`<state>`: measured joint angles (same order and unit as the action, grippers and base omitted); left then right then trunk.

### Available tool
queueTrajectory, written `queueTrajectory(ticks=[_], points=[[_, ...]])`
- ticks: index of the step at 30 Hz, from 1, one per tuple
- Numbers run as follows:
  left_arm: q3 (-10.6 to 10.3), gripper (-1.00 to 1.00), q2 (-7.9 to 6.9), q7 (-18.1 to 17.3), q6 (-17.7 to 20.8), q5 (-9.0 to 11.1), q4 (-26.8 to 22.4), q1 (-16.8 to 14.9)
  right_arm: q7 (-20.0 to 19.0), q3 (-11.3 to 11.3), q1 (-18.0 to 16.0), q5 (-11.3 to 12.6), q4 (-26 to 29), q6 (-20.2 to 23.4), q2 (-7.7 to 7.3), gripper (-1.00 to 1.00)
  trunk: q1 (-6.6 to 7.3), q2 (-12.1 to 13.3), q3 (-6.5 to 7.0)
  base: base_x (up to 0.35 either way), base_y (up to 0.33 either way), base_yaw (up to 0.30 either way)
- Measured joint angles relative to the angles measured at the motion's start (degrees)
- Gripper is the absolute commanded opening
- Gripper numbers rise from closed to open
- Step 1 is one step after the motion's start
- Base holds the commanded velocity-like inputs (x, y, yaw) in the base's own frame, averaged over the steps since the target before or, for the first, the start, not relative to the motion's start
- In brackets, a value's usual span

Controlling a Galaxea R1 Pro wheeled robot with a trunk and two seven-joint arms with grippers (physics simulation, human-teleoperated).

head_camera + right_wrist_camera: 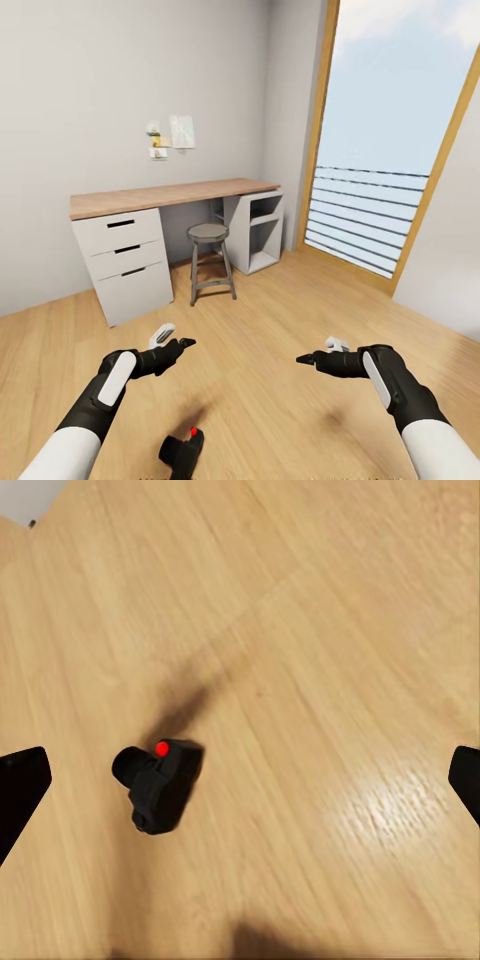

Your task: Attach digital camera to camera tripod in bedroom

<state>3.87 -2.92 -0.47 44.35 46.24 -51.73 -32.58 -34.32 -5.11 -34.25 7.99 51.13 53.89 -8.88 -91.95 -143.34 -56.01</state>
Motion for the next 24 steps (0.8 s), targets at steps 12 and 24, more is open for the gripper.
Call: queueTrajectory(ticks=[12, 24], points=[[0.0, 1.00, 0.00, 0.0, 0.0, 0.0, 0.0, 0.0, 0.0, 0.0, 0.0, 0.0, 0.0, 0.0, 0.00, 1.00, -0.31, -0.2, -2.66, 0.000, 0.000, 0.000], [0.0, 1.00, 0.00, 0.0, 0.0, 0.0, 0.0, 0.0, -0.1, 0.0, 0.0, 0.1, 0.0, 0.1, 0.00, 1.00, -0.62, -0.3, -5.32, 0.000, 0.000, 0.000]])
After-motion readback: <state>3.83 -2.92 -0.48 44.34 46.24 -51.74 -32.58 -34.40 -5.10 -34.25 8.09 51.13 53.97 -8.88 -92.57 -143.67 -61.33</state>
